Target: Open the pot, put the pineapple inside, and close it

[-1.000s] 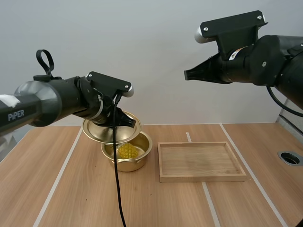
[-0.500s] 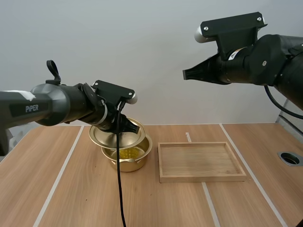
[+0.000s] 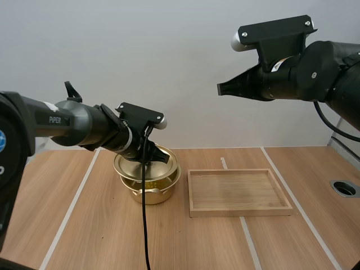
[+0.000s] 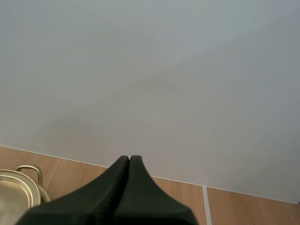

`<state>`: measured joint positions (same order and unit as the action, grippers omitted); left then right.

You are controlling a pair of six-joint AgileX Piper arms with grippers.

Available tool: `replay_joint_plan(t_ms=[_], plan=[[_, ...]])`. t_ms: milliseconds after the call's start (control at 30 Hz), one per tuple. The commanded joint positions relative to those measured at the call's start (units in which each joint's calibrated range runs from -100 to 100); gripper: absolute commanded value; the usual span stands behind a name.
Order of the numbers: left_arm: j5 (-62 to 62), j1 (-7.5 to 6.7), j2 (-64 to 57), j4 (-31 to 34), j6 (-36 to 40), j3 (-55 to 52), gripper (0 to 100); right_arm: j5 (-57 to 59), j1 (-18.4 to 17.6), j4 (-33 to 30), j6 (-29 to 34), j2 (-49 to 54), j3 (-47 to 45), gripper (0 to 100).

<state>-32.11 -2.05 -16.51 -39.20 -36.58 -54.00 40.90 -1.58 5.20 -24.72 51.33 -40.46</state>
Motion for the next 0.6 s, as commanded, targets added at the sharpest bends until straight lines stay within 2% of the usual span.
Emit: replay_joint_plan(t_ms=[0,467,567], plan=[[1.15,0.05,1.27,-2.19,-1.37,-0.1,0,0.07,0.19,0.19,0.08,0.83,-0.16,0],[2.84,0.05,5.17,-3.84,-3.5,-0.1,0,0.05,0.19,0.07,0.08,0.83,-0.16,0],[2.84,-0.02,5.19,-5.98,-5.4,-0.1,0,0.05,0.19,0.07,0.08,0.83,-0.16,0]])
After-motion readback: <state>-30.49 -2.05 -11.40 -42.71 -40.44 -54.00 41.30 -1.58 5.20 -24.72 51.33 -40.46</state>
